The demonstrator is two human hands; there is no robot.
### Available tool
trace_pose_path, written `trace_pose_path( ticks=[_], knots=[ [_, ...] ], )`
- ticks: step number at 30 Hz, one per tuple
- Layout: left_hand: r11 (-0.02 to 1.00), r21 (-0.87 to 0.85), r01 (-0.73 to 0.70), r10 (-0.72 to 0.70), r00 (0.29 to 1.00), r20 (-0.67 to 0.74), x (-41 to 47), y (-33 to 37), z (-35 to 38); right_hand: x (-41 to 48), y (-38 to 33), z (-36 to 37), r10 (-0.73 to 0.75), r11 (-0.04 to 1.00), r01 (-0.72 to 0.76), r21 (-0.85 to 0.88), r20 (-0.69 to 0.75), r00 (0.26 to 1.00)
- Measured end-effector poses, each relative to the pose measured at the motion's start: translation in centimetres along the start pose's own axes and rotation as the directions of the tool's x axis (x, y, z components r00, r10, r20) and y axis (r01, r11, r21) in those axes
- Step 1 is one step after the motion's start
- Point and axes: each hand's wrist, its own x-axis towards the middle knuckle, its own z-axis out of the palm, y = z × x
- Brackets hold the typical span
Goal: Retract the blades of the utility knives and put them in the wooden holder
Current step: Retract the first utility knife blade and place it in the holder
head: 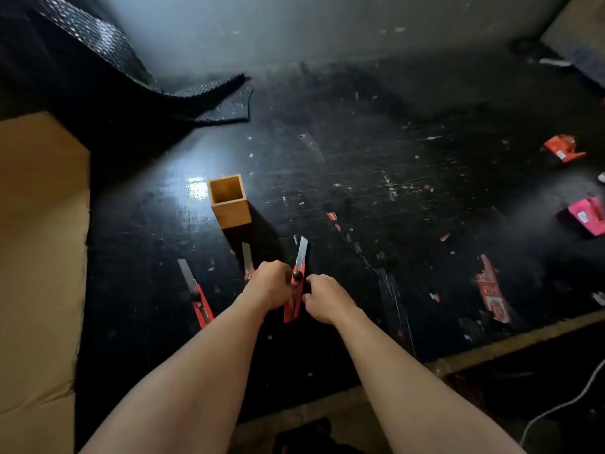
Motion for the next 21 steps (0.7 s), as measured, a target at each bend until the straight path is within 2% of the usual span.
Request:
trace_pose_path(
  ticks=[3,5,8,11,16,18,21],
  knots=[
    [0.996,-0.06,0.067,-0.069,0.997,-0.023,0.3,-0.3,1.1,0.6,0.2,0.8,0.023,0.996,-0.02,0.092,-0.035,0.999],
    [0.981,-0.159,0.112,-0.122,0.991,-0.052,0.6,-0.5,1.8,0.8,0.3,1.7,0.035,0.987,-0.024,0.162,-0.069,0.997],
    [0.929,-0.321,0.185,-0.213,0.976,-0.052,1.0,-0.6,2.3,1.0,0.4,2.4,0.089,0.958,-0.048,0.282,-0.134,0.987],
    [0.875,-0.433,0.217,-0.267,0.962,-0.057,0.8,-0.6,3.1,0.9,0.7,2.6,0.139,0.903,-0.071,0.423,-0.131,0.982],
    [0.758,-0.622,0.195,-0.295,0.954,-0.06,0.5,-0.9,3.0,0.1,0.6,1.1,0.123,0.815,-0.012,0.579,-0.152,0.981],
    [0.703,-0.69,0.171,-0.281,0.958,-0.048,0.0,-0.9,1.7,0.0,0.0,0.3,0.099,0.798,0.025,0.603,-0.173,0.98],
    [0.673,-0.736,0.076,-0.207,0.974,-0.09,-0.9,-0.5,-1.6,0.0,-1.7,-1.4,0.05,0.766,0.105,0.635,-0.22,0.974]
  ],
)
